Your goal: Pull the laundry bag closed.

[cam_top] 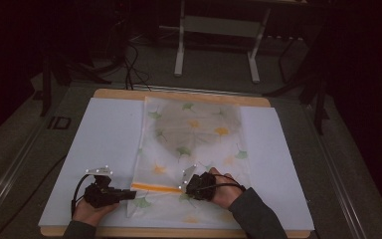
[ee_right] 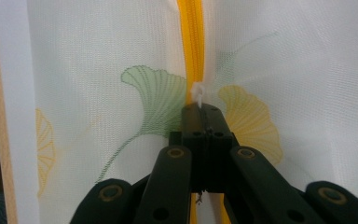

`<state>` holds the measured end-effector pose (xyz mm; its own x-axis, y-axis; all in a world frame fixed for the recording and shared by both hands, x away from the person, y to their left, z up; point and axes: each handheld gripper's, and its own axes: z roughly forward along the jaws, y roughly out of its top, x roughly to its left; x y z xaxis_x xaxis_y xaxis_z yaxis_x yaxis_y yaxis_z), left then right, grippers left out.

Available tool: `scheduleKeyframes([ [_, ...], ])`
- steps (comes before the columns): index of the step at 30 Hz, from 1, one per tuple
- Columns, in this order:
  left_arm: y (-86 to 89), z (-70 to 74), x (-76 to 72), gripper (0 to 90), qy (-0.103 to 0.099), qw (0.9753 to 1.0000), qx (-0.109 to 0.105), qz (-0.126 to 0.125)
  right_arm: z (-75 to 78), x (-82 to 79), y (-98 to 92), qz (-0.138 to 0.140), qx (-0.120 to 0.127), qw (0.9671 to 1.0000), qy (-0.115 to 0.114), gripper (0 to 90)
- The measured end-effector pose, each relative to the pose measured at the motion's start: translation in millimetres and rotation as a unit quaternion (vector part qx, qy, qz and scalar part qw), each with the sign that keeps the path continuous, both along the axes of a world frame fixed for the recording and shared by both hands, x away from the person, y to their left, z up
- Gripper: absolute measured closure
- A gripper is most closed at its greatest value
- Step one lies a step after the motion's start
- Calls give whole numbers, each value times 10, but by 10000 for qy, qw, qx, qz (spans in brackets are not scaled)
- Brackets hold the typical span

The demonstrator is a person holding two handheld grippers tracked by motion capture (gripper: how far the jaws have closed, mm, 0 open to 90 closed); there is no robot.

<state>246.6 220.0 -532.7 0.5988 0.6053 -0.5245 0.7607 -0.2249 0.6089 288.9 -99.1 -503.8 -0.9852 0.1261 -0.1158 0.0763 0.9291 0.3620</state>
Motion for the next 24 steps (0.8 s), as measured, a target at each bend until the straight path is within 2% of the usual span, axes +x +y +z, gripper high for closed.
scheduleKeyframes([
  [12, -14, 33, -11, 894, -36, 9999, 101, -18, 10, -18, -19, 14, -34, 10000, -36, 900],
  [24, 10, 36, -14, 894, -34, 10000, 66, 7, 16, -22, -113, -59, -63, 9999, -79, 900],
])
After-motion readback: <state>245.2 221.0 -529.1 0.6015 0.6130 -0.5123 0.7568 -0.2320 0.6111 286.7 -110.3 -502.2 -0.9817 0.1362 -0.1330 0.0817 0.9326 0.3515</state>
